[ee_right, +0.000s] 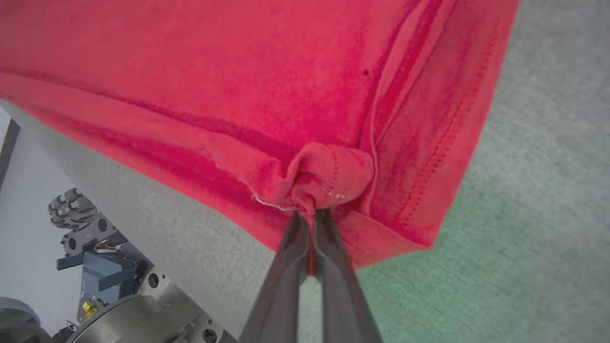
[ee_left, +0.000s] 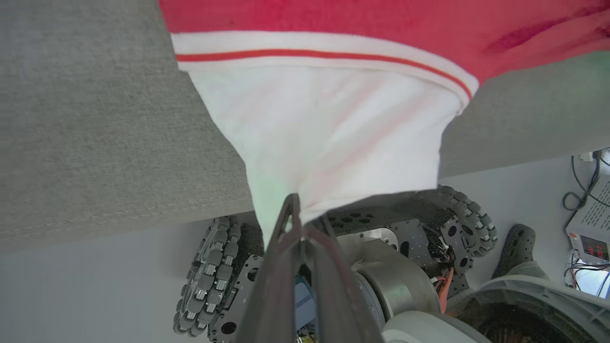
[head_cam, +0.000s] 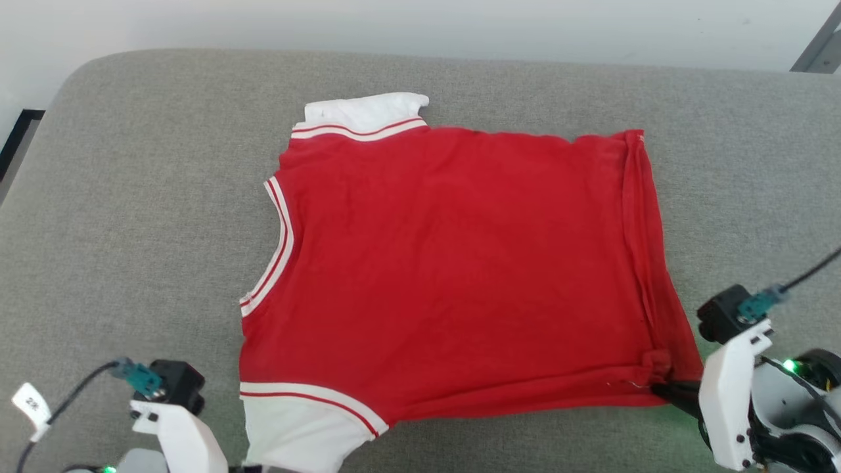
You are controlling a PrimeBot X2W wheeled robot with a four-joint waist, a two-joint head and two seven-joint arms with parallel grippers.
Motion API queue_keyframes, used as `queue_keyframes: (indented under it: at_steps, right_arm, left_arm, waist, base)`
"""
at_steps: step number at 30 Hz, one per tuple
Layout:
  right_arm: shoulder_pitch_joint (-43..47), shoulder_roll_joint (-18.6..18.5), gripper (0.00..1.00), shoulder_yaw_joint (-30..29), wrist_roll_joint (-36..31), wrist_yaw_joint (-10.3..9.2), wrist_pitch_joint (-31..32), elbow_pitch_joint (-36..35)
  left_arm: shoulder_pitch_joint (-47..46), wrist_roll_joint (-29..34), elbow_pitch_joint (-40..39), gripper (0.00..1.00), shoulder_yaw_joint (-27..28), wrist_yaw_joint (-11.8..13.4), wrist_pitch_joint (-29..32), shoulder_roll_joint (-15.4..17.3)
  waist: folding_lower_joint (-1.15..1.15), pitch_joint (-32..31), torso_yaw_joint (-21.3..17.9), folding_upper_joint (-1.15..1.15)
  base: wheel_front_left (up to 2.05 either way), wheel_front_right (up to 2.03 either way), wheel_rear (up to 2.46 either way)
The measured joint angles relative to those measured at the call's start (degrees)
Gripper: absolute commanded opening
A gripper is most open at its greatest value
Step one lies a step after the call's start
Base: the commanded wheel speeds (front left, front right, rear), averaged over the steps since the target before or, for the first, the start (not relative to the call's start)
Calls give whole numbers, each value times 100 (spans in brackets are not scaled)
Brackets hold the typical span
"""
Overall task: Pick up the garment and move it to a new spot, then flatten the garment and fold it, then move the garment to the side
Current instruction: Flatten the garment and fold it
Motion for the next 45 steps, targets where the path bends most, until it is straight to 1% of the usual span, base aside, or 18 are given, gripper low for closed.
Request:
queue_keyframes:
  at_steps: [5, 8, 11, 14, 18, 22, 28, 34, 35, 37, 38, 39, 40, 41, 42, 43, 44, 45]
  right_arm:
    - [345, 252, 0, -645, -71, 0, 167, -419]
    - [410, 442, 0, -1049, -291, 0, 292, -717]
    - [376, 671, 0, -1384, -547, 1, 479, -977]
    - [91, 948, 0, -1641, -825, 1, 627, -1080]
    - [-447, 1291, 0, -1837, -1184, 0, 634, -947]
    - [-1084, 1516, 0, -1782, -1585, 1, 494, -548]
    - [-2017, 1902, 0, -1544, -2007, 0, -34, 511]
    - [-2682, 2041, 0, -1040, -2119, 0, -459, 1672]
    - [-2682, 2041, 0, -1040, -2119, 0, -459, 1672]
    - [-2874, 2092, 0, -855, -2107, 0, -535, 2033]
    - [-2952, 2111, 1, -784, -2104, 0, -573, 2201]
    - [-3031, 2120, 14, -712, -2105, 0, -627, 2368]
    - [-3110, 2128, 24, -649, -2102, 1, -683, 2497]
    - [-3180, 2142, 65, -604, -2093, 0, -732, 2606]
    - [-3248, 2156, 100, -568, -2072, 1, -771, 2707]
    - [-3299, 2164, 100, -532, -2052, 1, -810, 2787]
    - [-3339, 2160, 100, -477, -2042, 0, -859, 2835]
    - [-3350, 2161, 100, -448, -2000, 0, -925, 2846]
  left_arm:
    - [-214, 97, -198, 0, 270, 65, -103, 287]
    - [-583, 355, -267, 0, 486, 49, -120, 489]
    - [-1017, 646, -201, 0, 647, -103, -65, 609]
    - [-1528, 960, 94, 0, 751, -370, 53, 557]
    - [-2204, 1333, 855, 0, 749, -813, 303, 123]
    - [-2877, 1561, 1884, 0, 689, -1302, 454, -485]
    - [-3522, 1807, 3557, 0, 519, -2014, 414, -1395]
    - [-3787, 1788, 5050, 0, 388, -2502, 344, -2154]
    - [-3787, 1788, 5050, 0, 388, -2502, 344, -2154]
    - [-3814, 1769, 5495, 0, 345, -2620, 349, -2346]
    - [-3816, 1731, 5698, 0, 336, -2671, 349, -2432]
    - [-3830, 1695, 5868, 0, 324, -2724, 377, -2514]
    - [-3856, 1691, 6029, 7, 315, -2761, 391, -2585]
    - [-3891, 1672, 6151, 37, 315, -2788, 391, -2646]
    - [-3924, 1652, 6257, 76, 327, -2824, 376, -2692]
    - [-3955, 1635, 6355, 76, 350, -2840, 335, -2728]
    - [-3991, 1627, 6416, 100, 356, -2864, 313, -2753]
    - [-4017, 1625, 6459, 100, 354, -2894, 315, -2760]
  waist:
    - [0, -8, -54, 0]
    - [0, 1, -103, 0]
    - [0, 42, -157, 0]
    - [0, 126, -205, 0]
    - [0, 287, -242, 0]
    - [0, 477, -264, 0]
    - [0, 775, -308, 0]
    - [0, 1023, -327, 0]
    - [0, 1023, -327, 0]
    - [0, 1079, -336, 0]
    - [0, 1099, -343, 0]
    - [0, 1113, -349, 0]
    - [0, 1121, -352, 0]
    - [0, 1122, -351, 0]
    - [0, 1119, -349, 0]
    - [0, 1112, -346, 0]
    - [0, 1100, -340, 0]
    - [0, 1083, -333, 0]
  base:
    - [0, 0, 0]
    - [0, 0, 0]
    - [0, 0, 0]
    - [0, 0, 0]
    - [0, 0, 0]
    - [0, 0, 0]
    - [0, 0, 0]
    - [0, 0, 0]
    - [0, 0, 0]
    - [0, 0, 0]
    - [0, 0, 0]
    - [0, 0, 0]
    - [0, 0, 0]
    - [0, 0, 0]
    - [0, 0, 0]
    - [0, 0, 0]
    - [0, 0, 0]
    - [0, 0, 0]
